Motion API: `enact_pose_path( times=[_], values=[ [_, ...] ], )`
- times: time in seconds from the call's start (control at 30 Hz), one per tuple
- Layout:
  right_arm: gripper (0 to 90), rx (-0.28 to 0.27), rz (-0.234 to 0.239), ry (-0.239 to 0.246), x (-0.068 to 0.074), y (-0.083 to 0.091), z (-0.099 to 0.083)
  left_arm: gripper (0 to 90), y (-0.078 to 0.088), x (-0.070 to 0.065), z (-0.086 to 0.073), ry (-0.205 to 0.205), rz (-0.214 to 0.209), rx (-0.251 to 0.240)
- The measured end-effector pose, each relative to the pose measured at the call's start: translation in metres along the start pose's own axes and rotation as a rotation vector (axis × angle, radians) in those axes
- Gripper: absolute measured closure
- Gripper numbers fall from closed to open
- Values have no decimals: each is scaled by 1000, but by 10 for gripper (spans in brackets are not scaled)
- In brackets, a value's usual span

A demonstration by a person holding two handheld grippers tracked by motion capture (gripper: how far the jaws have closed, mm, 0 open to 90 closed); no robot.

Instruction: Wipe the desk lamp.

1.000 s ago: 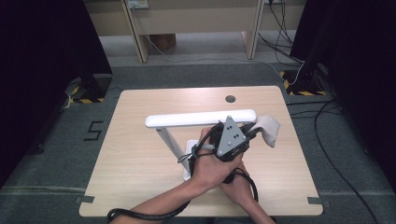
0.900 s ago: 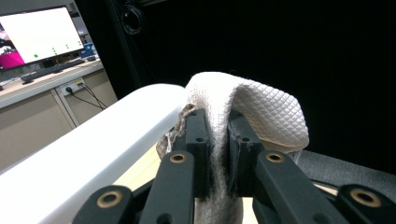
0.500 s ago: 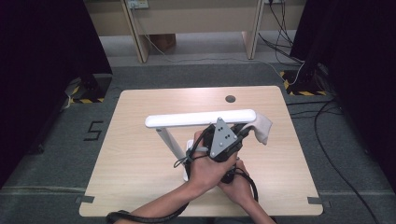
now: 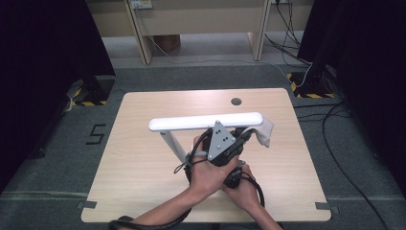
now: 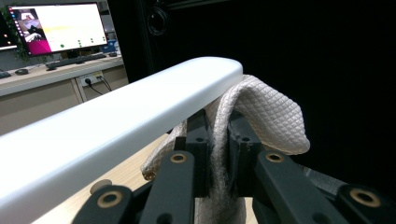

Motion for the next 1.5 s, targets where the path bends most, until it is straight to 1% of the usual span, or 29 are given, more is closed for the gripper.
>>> enact_pose_path(
  times=[0.5, 0.7, 0.83, 1.2, 1.5],
  values=[
    [900, 2, 0, -1, 0, 0, 0, 812, 11, 11, -1, 38, 11, -16],
    [900, -2, -1, 7, 0, 0, 0, 812, 14, 14, -2, 43, 16, -20],
    [900, 1, -2, 2, 0, 0, 0, 812, 17, 18, -3, 46, 25, -21],
    [900, -3, -3, 6, 0, 0, 0, 812, 25, 27, -5, 54, 40, -28],
    [900, -5, -2, 11, 0, 0, 0, 812, 30, 31, -5, 59, 50, -31]
  ],
)
Point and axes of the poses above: each handheld gripper's, and its own axes: y roughly backward along the jaws, z roughly out of its top, x roughly to its left, the point moved 10 cm from there along -y, roughly forward along the jaws, and after that the axes turned 12 degrees about y, right-handed, at the moved point
